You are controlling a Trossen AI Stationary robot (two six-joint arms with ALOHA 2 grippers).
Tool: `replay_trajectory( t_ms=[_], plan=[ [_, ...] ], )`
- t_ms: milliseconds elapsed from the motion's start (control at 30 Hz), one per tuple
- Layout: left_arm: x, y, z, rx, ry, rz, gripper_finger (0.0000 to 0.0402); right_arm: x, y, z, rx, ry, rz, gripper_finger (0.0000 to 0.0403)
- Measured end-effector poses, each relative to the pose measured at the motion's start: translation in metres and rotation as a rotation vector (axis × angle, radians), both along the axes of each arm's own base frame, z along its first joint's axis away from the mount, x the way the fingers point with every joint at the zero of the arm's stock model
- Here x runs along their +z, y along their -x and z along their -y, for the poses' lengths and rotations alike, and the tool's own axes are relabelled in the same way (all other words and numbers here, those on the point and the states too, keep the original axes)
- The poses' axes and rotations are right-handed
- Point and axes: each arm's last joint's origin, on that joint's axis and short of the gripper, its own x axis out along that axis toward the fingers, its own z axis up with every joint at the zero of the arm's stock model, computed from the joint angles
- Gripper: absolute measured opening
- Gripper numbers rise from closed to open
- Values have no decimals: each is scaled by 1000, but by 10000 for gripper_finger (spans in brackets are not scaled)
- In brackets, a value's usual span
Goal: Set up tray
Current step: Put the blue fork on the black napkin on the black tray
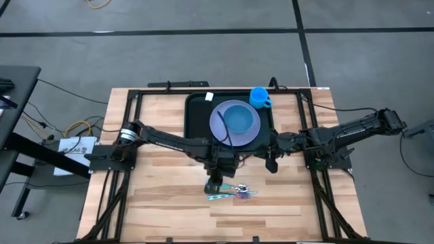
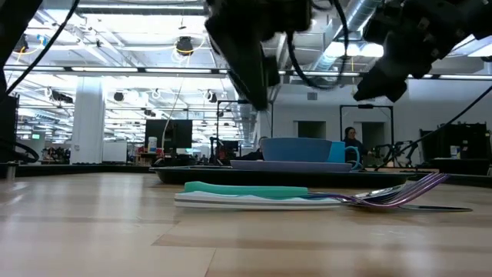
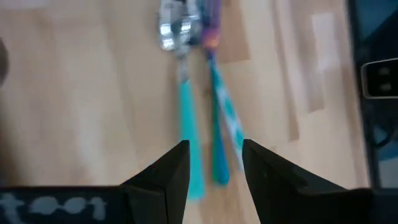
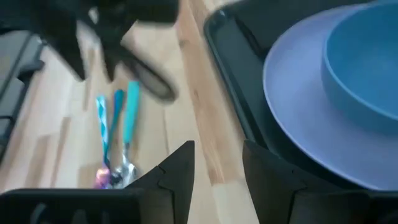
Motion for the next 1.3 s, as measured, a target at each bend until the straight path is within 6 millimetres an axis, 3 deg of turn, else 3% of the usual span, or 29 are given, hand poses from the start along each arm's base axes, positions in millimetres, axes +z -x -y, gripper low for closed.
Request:
replay_trajectory(
  t_ms=[233,400,500,667,767,867,1033,1300],
  plan=[
    [83,46,-15,88,-176,88,135,4,-8,-16,104,28,96,127],
    [138,100,-28,197,-305,245,135,0,-25,-30,170,55,184,127],
    [153,138,-36,279,-338,353,135,2,-42,-36,175,50,207,127],
    [133,193,-48,383,-281,498,135,19,-75,-47,261,7,138,127],
    [104,221,-52,431,-224,563,135,28,-99,-60,301,14,65,127],
    [74,242,-55,479,-153,638,135,30,-120,-69,306,29,-119,127],
    [42,260,-58,521,-77,771,135,21,-147,-77,288,18,-456,127],
    [35,264,-60,551,-111,842,135,1,-179,-98,413,-183,-634,127]
  ],
)
